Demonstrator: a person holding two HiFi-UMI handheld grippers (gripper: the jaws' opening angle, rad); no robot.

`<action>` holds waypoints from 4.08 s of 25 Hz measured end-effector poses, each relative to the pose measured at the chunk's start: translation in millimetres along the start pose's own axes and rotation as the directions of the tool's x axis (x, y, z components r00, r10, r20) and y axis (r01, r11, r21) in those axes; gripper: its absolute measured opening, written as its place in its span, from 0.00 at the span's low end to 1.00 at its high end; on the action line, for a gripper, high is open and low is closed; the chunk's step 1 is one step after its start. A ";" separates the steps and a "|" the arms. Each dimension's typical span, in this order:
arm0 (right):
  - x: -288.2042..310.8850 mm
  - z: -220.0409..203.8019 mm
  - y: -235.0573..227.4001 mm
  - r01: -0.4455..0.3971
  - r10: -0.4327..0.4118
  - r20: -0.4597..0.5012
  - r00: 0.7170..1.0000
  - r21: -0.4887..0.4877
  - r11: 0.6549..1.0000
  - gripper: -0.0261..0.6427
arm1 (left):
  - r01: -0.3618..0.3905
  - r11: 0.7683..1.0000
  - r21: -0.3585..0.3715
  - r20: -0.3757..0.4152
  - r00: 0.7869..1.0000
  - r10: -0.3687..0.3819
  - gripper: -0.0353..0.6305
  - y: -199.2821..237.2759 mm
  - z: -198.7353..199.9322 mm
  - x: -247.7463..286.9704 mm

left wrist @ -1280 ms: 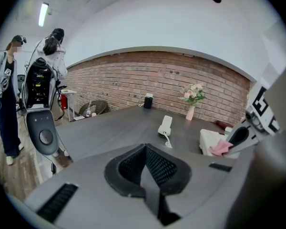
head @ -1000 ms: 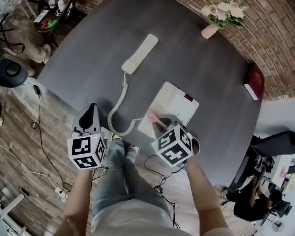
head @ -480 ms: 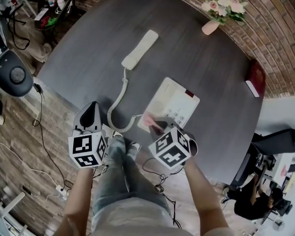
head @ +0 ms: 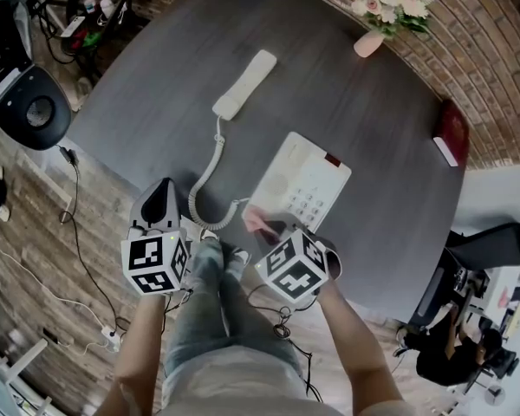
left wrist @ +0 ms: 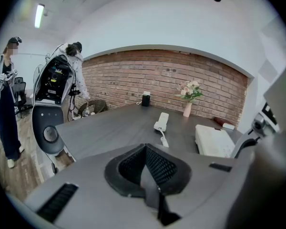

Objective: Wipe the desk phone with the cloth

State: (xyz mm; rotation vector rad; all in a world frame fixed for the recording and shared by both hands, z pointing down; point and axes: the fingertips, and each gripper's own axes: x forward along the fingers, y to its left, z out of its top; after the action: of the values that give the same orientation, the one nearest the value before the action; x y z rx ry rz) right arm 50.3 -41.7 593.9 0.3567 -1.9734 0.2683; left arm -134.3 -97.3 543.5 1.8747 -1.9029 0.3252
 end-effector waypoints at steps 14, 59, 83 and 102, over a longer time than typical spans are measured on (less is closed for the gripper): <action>2.2 -4.7 21.0 -0.069 0.070 -0.006 0.998 0.016 0.997 0.07 | 0.002 1.000 0.023 0.002 1.000 -0.002 0.05 -6.5 5.4 -3.8; -88.9 -18.0 -177.3 0.265 -0.268 -0.022 0.963 -0.077 0.961 0.07 | 0.174 0.978 0.111 0.048 0.982 -0.180 0.05 -122.9 90.5 67.9; -64.8 -29.7 -163.3 0.217 -0.220 -0.065 0.973 -0.050 0.975 0.07 | 0.177 0.978 0.110 0.009 0.984 -0.179 0.05 -118.6 69.5 65.6; -57.8 -42.1 -128.1 0.193 -0.194 -0.077 0.978 -0.018 0.981 0.07 | 0.185 0.977 0.108 -0.017 0.983 -0.184 0.05 -109.5 49.3 46.9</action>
State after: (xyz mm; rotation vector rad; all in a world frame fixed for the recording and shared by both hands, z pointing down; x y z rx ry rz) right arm 155.4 -138.9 562.1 0.5208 -1.8466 0.1449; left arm -32.3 -167.2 507.0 2.1010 -1.7209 0.3817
